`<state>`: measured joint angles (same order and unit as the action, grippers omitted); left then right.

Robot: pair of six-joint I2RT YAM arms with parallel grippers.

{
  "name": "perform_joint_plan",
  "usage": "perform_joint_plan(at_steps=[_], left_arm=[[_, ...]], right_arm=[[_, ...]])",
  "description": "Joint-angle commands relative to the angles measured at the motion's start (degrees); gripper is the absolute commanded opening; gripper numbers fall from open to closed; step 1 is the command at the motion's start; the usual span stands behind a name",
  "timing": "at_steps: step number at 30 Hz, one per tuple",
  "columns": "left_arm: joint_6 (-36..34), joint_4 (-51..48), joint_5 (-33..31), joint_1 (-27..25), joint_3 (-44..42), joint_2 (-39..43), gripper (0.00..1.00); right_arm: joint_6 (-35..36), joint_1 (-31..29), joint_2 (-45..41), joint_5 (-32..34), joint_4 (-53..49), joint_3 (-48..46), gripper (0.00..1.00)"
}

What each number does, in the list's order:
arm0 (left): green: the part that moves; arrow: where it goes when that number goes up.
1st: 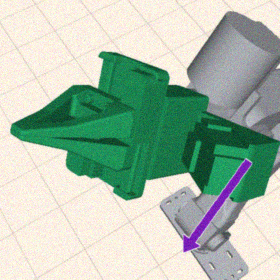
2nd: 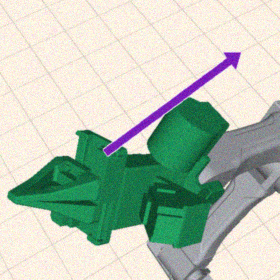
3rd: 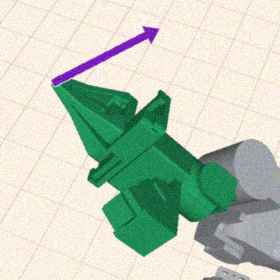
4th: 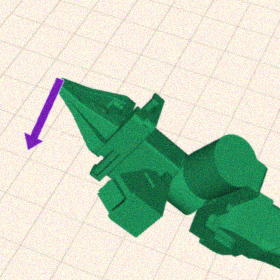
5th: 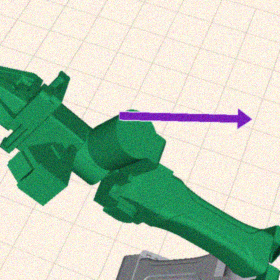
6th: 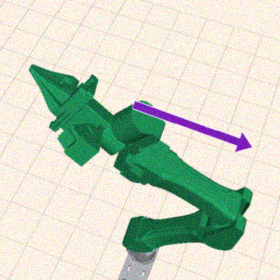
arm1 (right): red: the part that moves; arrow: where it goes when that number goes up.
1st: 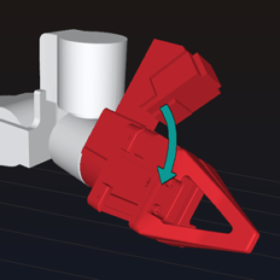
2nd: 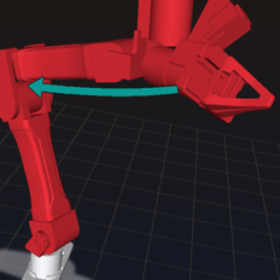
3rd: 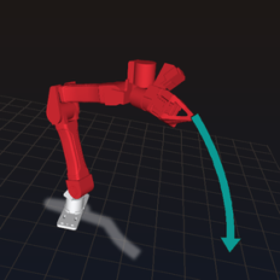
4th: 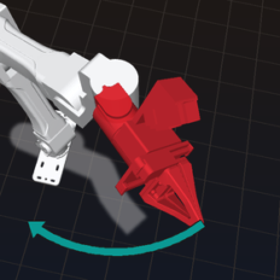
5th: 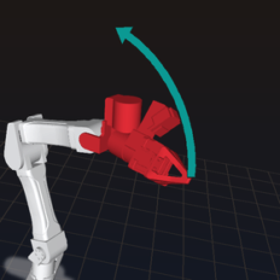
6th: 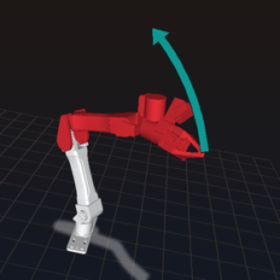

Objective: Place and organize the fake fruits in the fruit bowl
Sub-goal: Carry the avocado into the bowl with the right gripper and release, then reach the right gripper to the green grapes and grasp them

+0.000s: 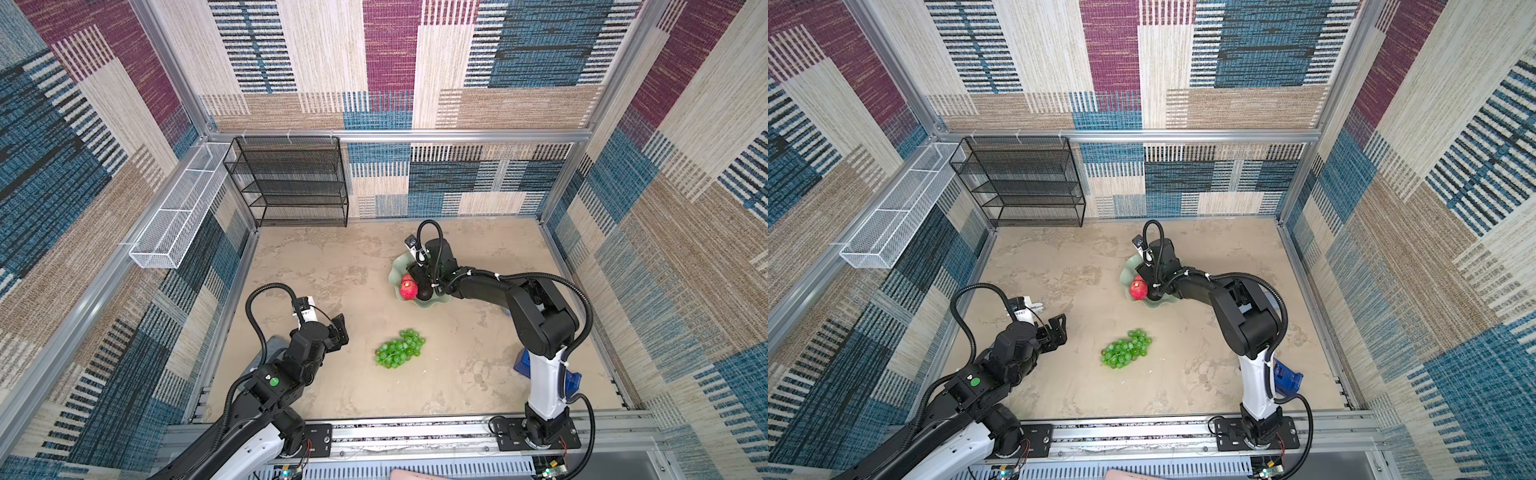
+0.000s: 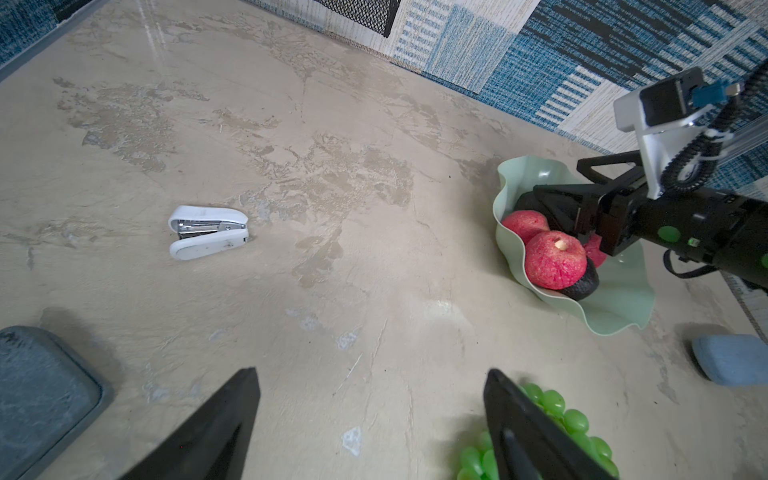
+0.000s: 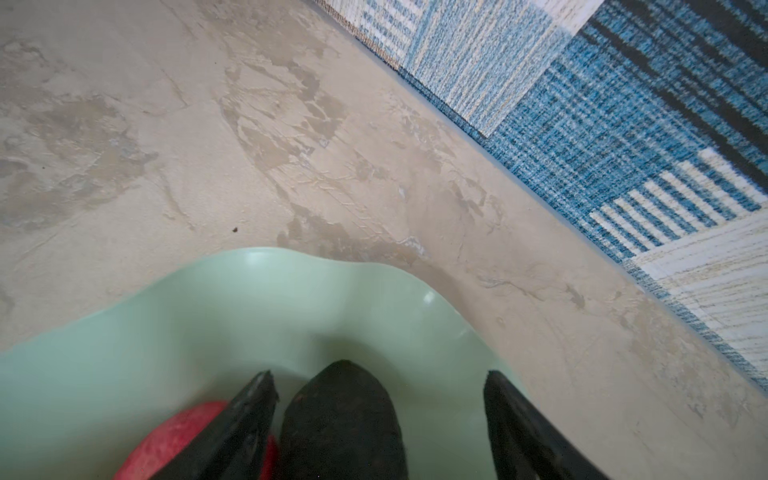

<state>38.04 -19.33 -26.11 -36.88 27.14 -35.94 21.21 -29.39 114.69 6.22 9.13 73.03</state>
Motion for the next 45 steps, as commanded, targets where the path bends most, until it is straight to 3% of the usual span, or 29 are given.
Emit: perform_joint_plan(at_steps=[1, 4, 10, 14, 17, 23, 31, 45], left_arm=[[-1.5, 1.3, 0.8, 0.1, 0.4, 0.0, 0.88], [-2.9, 3.0, 2.5, 0.1, 0.1, 0.4, 0.88], [-10.8, 8.4, 12.5, 0.1, -0.3, 1.8, 0.88], [-15.2, 11.0, 24.4, 0.2, -0.5, 3.6, 0.89], [-16.3, 11.1, 32.2, 0.2, -0.2, 5.0, 0.89], [-15.6, 11.0, 39.3, 0.1, -0.6, 8.0, 0.90], [-15.6, 9.9, 39.5, 0.2, -1.2, 9.7, 0.90], [-15.2, 10.1, 38.4, 0.2, -0.6, 8.0, 0.90]], right_arm=[[-2.4, 0.1, -2.7, -1.8, 1.3, 0.5, 0.86], [-6.2, 0.2, -8.3, -4.4, 0.0, -1.0, 0.90], [-13.9, -2.4, -24.7, -19.7, 1.6, -16.0, 0.94], [-10.5, -10.5, -35.3, -22.8, 4.5, -31.0, 0.98], [-9.1, -18.4, -39.9, -19.9, 7.1, -38.4, 1.00], [-8.4, -23.5, -41.0, -15.0, 2.2, -40.9, 1.00], [-3.9, -28.2, -35.7, -8.2, 1.0, -39.4, 1.00], [-0.4, -28.3, -24.9, -7.5, 4.8, -36.9, 1.00]])
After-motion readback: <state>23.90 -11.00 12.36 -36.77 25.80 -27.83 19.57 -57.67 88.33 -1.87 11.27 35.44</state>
